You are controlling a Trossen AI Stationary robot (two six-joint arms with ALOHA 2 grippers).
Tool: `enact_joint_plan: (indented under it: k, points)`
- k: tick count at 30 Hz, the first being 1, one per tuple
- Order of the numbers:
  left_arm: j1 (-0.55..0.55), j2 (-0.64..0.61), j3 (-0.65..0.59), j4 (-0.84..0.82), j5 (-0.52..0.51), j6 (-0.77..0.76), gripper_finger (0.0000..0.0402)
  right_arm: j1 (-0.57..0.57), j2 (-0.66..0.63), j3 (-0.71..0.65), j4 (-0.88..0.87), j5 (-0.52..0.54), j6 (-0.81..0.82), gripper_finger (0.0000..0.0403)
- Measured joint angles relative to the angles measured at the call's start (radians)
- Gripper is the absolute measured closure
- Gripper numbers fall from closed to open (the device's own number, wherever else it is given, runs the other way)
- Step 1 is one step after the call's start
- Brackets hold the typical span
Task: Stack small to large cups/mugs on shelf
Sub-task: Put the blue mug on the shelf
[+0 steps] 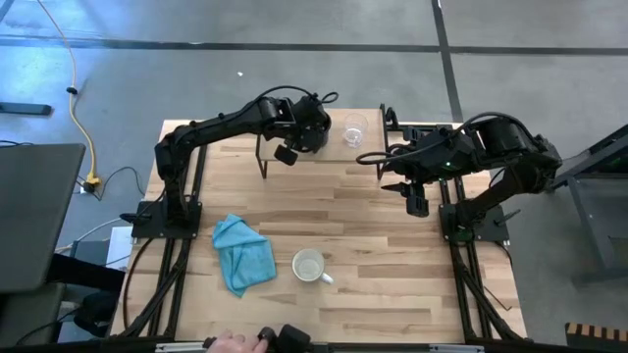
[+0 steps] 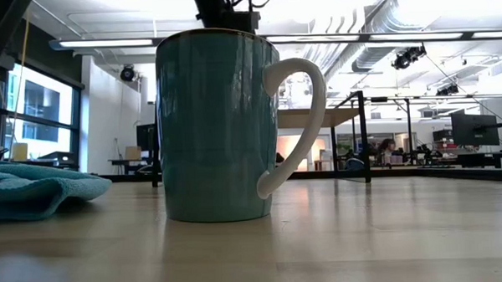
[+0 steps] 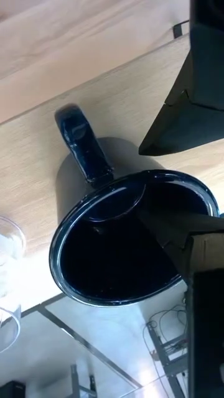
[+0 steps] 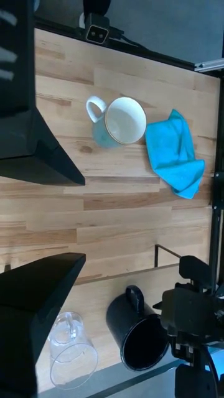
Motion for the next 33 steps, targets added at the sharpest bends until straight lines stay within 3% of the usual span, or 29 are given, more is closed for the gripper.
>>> enact_joint_plan:
  k: [12,24,33]
  points:
    - [0.0,-0.024,0.042,-0.044,0.008,-0.046,0.0263,0.0,0.0,0.0,0.001,0.0,-0.017,0.0224]
    - [-0.037,-0.041,0.23,-0.125,0.018,-0.084,0.0263,0.0,0.0,0.0,0.001,0.0,-0.016,0.0224]
    - [-0.075,-0.084,0.402,-0.222,0.039,-0.388,0.0263,0.0,0.0,0.0,0.001,0.0,-0.027,0.0224]
